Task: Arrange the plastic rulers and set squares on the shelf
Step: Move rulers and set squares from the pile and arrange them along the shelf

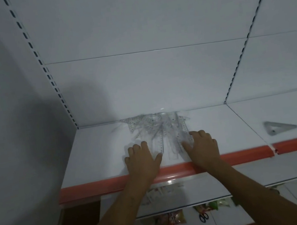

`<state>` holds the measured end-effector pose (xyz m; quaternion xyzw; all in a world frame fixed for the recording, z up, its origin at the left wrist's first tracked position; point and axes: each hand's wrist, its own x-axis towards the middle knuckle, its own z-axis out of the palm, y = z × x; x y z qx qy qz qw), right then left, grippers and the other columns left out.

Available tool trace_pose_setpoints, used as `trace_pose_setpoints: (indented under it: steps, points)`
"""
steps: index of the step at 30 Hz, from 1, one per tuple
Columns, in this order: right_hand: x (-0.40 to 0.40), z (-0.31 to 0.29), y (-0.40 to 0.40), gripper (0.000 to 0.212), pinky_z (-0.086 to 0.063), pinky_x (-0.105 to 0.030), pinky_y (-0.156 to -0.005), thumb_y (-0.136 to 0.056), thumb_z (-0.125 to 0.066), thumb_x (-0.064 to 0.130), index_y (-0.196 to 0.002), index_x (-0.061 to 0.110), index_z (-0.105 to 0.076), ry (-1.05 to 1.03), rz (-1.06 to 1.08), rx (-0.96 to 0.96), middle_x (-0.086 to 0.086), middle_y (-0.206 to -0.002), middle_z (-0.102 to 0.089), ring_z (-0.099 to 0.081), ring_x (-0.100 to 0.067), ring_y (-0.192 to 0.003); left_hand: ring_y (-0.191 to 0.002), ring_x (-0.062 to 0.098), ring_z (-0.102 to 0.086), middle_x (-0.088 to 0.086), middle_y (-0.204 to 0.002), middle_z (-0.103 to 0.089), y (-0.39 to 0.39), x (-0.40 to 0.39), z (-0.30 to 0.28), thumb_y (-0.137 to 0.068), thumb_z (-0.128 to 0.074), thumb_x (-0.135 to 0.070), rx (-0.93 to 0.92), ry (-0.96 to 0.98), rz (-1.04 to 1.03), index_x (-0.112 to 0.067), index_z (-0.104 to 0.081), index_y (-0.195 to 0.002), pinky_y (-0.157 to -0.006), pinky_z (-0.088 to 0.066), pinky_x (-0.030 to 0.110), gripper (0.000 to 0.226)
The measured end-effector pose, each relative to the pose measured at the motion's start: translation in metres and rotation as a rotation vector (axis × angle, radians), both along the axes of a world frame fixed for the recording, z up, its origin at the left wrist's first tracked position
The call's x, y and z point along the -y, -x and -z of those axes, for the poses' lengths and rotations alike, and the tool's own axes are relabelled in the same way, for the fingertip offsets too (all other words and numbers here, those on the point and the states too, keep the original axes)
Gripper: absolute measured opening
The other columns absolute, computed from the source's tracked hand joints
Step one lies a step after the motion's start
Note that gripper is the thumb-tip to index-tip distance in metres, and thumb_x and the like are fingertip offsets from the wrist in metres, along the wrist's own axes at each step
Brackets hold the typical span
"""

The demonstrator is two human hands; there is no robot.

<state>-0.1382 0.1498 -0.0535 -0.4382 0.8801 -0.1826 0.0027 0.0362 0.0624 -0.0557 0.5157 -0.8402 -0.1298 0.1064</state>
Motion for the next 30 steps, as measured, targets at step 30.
trace_pose_setpoints:
  steps: [30]
  points:
    - [0.013,0.033,0.026,0.018,-0.030,-0.018,-0.067,-0.098,-0.044,0.012,-0.087,0.017,-0.058,0.461,-0.049,0.254,0.006,-0.079,-0.054,-0.050,-0.011,-0.075,-0.101,0.032,-0.055,0.014,-0.119,-0.042,0.022,0.030,-0.007,-0.083,-0.061,-0.026,-0.271,-0.195,-0.157,-0.004,-0.038,-0.134,-0.081,-0.046,0.031,0.060]
